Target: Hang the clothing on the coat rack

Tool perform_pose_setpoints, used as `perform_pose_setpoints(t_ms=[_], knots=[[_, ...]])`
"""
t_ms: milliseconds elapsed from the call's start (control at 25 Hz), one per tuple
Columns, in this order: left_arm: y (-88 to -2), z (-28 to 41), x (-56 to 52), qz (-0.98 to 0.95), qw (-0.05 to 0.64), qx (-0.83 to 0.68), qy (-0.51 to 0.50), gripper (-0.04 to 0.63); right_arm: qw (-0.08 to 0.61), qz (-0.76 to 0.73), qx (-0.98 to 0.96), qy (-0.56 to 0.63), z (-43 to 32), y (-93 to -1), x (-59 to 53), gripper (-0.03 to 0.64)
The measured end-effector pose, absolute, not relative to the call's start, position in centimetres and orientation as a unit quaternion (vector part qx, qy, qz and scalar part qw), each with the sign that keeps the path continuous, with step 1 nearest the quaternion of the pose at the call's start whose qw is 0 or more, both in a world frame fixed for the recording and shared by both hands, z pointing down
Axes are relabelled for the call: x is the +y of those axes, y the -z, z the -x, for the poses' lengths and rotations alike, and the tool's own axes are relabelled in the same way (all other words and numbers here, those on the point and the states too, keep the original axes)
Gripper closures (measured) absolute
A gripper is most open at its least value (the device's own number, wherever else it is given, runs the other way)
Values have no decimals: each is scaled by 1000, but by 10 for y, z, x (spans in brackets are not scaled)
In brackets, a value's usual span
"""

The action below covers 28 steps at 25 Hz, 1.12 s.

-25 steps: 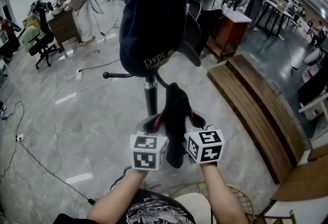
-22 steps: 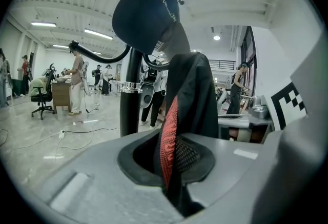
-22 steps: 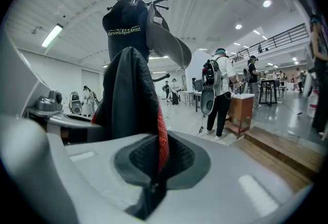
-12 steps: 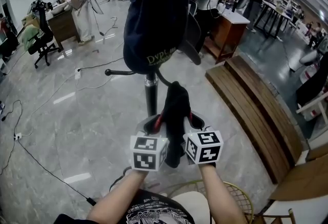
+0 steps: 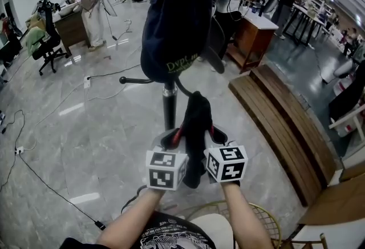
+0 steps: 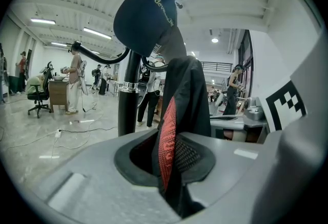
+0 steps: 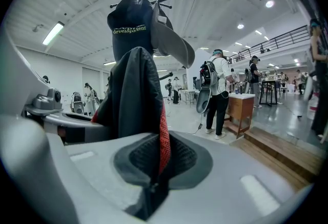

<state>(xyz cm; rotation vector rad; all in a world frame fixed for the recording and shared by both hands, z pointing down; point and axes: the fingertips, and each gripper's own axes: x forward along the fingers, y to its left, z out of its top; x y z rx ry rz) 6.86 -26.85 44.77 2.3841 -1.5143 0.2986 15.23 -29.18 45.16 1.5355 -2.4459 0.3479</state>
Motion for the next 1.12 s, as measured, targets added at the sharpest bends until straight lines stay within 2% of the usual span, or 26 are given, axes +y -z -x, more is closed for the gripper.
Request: perform_pose_setpoints(t_ms=[360, 1120], knots=[[-448, -70, -270, -832, 147, -526, -103, 557, 113, -525, -835, -116, -153, -451, -294, 581], [-437, -68, -268, -830, 138, -533, -86, 460, 105, -536, -830, -111, -156, -447, -290, 534]])
